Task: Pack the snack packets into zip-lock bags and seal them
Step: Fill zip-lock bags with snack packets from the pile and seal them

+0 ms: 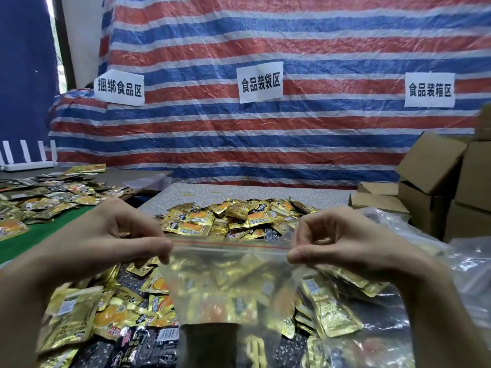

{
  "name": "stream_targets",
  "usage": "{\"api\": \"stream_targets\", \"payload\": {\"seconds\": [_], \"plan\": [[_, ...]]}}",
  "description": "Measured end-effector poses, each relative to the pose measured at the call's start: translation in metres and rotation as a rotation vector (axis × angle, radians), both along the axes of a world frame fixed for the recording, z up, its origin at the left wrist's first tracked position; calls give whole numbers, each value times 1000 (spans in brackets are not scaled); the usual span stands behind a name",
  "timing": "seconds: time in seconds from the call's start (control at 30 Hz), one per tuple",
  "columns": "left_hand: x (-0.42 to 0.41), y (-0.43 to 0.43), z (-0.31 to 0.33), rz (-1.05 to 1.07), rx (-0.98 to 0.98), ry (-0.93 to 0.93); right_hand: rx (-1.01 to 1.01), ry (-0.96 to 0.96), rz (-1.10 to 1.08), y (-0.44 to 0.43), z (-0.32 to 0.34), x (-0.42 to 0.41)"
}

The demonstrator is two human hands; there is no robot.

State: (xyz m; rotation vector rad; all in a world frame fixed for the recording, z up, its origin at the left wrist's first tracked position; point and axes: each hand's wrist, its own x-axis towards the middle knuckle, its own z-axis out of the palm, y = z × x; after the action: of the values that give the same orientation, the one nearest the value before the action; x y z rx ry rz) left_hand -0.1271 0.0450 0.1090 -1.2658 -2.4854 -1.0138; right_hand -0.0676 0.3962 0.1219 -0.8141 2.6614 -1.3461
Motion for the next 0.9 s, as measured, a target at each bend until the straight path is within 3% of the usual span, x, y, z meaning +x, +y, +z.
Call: {"api": "stream_targets", "payload": {"seconds": [0.23, 0.43, 0.6, 0.77, 0.9], "plan": [[-33, 4, -27, 54, -284, -282, 72, -36, -25, -17, -2, 5], [-46, 35, -60, -181, -22, -795, -49, -10, 38, -36, 0, 15], [-44, 67, -85, -311, 284, -961, -127, 189, -88, -46, -2, 13], [-25, 84, -61, -91, 419, -787, 139, 325, -433, -28, -2, 7], [-10, 96, -26, 113, 408, -440, 48, 404, -587, -15, 3, 11]]}}
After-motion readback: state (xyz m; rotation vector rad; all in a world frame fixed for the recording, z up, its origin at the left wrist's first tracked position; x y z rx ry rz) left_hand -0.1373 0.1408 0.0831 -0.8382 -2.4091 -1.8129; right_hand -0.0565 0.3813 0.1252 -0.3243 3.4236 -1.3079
